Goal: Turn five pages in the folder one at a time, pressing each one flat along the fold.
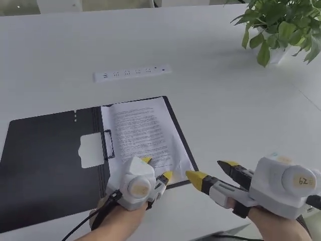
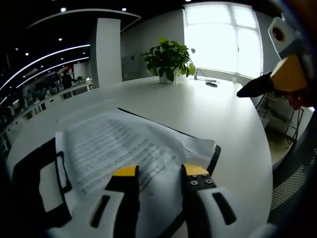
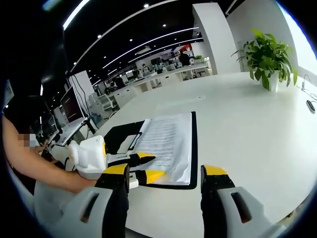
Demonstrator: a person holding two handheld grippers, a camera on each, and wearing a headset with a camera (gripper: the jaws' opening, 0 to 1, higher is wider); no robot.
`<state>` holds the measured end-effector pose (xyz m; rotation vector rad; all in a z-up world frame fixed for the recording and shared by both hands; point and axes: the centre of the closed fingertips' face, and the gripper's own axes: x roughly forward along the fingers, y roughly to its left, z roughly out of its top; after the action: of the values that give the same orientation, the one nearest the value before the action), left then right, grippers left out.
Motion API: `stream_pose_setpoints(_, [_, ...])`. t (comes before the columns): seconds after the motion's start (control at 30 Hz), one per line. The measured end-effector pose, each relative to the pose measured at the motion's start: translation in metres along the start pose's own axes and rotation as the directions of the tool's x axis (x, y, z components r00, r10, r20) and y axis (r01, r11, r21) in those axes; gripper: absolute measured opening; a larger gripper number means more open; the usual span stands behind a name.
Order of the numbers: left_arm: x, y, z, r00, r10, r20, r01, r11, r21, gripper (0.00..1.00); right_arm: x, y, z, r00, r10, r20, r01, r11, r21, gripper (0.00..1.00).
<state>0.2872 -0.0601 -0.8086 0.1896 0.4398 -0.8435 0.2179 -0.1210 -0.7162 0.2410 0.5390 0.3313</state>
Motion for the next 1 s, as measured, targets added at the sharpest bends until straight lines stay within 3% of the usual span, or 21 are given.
stream_pose_setpoints(0.07, [0.000,0.002,0.000,0.9999,0.011,0.000,-0.011,1.000,0.001,0.24,0.002,-0.001,0.000,1.0000,0.003,-0.004,-0.003,1.000,-0.005,0.57])
stream_pose_setpoints(0.13, [0.001,0.012,0.000,0.9991,0.041,-0.007,-0.042,0.999,-0.014,0.16,0.003,-0.001,-0.002,0.9999,0.003,-0.012,-0.003,1.000,-0.008,0.57])
stream_pose_setpoints(0.2, [0.002,0.017,-0.001,0.9991,0.038,-0.018,-0.037,0.999,0.015,0.09,0.004,-0.002,-0.002,0.9999,0.002,-0.013,-0.002,1.000,-0.010,0.56])
stream_pose_setpoints(0.33, [0.001,0.015,-0.002,0.9992,0.034,-0.023,-0.033,0.999,0.039,0.08,0.011,-0.001,-0.003,0.9996,0.009,-0.025,-0.009,1.000,-0.013,0.55])
stream_pose_setpoints(0.5, [0.001,0.016,-0.001,0.9984,0.051,-0.023,-0.050,0.998,0.039,0.05,0.028,-0.002,-0.012,0.9961,0.017,-0.086,-0.016,1.000,0.009,0.53])
stream_pose_setpoints(0.57, [0.001,0.017,-0.001,0.9983,0.053,-0.025,-0.052,0.998,0.046,0.04,0.035,-0.003,-0.020,0.9906,0.012,-0.137,-0.012,1.000,0.006,0.51])
stream_pose_setpoints(0.7, [0.001,0.017,-0.001,0.9980,0.057,-0.029,-0.055,0.997,0.045,0.03,0.048,-0.006,-0.030,0.9828,0.010,-0.184,-0.008,1.000,0.013,0.46])
stream_pose_setpoints(1.0, [0.000,0.017,-0.001,0.9975,0.064,-0.031,-0.062,0.997,0.045,0.03,0.064,-0.015,-0.040,0.9768,-0.004,-0.214,0.025,0.995,0.097,0.32])
